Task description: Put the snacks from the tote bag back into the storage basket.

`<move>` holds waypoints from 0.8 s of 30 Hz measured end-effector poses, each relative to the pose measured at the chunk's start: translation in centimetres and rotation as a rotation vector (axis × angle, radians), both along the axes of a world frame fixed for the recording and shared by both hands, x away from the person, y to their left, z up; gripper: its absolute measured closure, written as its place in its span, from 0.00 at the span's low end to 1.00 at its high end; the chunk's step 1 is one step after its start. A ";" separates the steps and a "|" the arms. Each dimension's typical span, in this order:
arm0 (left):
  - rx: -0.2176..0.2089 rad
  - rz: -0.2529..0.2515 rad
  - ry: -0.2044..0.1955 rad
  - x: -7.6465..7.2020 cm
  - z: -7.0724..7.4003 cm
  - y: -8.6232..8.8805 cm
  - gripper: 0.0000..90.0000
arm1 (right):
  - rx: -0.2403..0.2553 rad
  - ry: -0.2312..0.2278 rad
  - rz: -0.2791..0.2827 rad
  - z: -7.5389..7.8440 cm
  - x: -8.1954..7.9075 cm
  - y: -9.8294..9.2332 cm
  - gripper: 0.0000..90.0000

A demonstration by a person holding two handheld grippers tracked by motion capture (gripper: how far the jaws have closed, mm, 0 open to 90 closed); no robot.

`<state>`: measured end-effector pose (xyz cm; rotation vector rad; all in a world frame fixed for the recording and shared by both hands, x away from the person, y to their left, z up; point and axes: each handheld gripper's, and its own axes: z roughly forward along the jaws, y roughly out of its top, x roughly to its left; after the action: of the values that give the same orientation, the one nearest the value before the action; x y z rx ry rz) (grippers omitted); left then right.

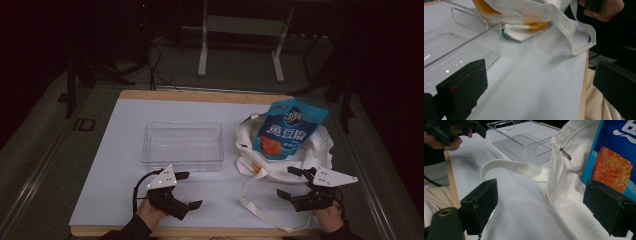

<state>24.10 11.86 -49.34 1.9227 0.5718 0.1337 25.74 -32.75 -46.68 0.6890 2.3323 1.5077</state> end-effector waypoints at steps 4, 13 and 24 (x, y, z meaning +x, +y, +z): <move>-0.002 -0.017 0.011 -0.1 0.3 0.0 0.00 | 0.005 -0.003 0.005 0.1 -0.1 0.1 0.14; 0.011 -0.088 0.001 -0.1 1.4 -0.6 0.00 | 0.008 0.008 0.021 0.6 -0.5 0.0 0.14; 0.027 -0.122 -0.031 1.4 3.9 -2.3 0.00 | 0.012 -0.009 0.058 2.1 -0.7 -0.9 0.13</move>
<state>25.48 9.52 -45.47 1.9729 0.4330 0.0929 25.03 -33.68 -44.62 0.6212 2.3572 1.5472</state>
